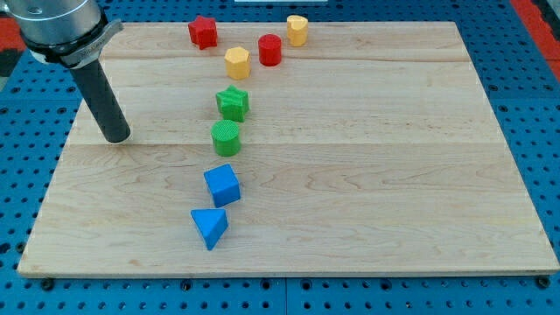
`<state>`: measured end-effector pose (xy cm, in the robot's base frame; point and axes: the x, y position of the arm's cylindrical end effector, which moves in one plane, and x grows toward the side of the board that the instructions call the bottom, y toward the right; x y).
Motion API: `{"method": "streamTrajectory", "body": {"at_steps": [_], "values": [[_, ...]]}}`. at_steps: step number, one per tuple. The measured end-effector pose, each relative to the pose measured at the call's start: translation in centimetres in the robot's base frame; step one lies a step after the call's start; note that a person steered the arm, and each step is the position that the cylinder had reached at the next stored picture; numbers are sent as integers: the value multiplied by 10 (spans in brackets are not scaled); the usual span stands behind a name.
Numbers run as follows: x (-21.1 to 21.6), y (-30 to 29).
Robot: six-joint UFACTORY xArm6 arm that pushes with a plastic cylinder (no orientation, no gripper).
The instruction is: Slide the red star above the yellow hexagon
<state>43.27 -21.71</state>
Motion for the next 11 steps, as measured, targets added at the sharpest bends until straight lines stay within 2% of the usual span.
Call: {"method": "streamTrajectory", "body": {"at_steps": [1, 2, 3, 4, 5, 6, 7, 8, 9, 10, 11], "values": [[-11, 7], [-77, 20], [-80, 14], [-44, 1], [-44, 1], [-123, 4], [-182, -2], [-239, 26], [-241, 72], [-241, 193], [-239, 232]]}}
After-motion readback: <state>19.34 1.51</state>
